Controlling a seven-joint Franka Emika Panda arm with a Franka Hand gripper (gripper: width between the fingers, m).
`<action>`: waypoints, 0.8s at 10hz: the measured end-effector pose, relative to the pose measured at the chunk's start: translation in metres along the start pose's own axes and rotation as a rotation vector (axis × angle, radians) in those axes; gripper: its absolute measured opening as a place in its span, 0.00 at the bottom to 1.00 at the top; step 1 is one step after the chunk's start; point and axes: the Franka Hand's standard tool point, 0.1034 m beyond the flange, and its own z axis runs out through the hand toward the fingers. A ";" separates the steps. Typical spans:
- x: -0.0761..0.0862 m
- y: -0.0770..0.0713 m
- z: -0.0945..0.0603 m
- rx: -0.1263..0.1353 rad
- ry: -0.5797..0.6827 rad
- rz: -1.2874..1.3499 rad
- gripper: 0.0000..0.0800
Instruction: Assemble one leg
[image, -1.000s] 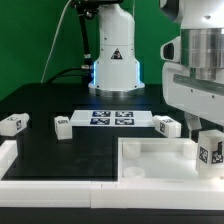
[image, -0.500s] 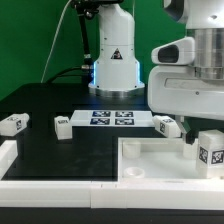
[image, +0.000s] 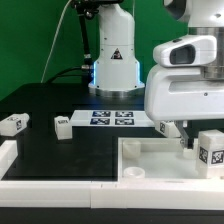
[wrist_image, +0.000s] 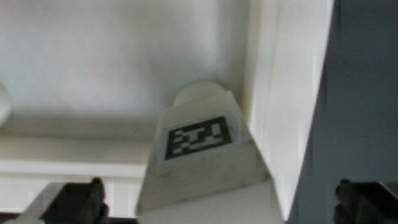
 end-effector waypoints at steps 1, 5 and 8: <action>0.000 0.002 0.000 -0.004 0.000 -0.092 0.81; 0.000 0.002 0.000 -0.003 0.000 -0.017 0.52; 0.000 0.001 0.000 -0.007 0.001 0.360 0.36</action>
Offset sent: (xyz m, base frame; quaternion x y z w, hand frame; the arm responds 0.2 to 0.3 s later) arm 0.0000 0.0000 0.0000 0.0000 0.0000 0.0899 0.9960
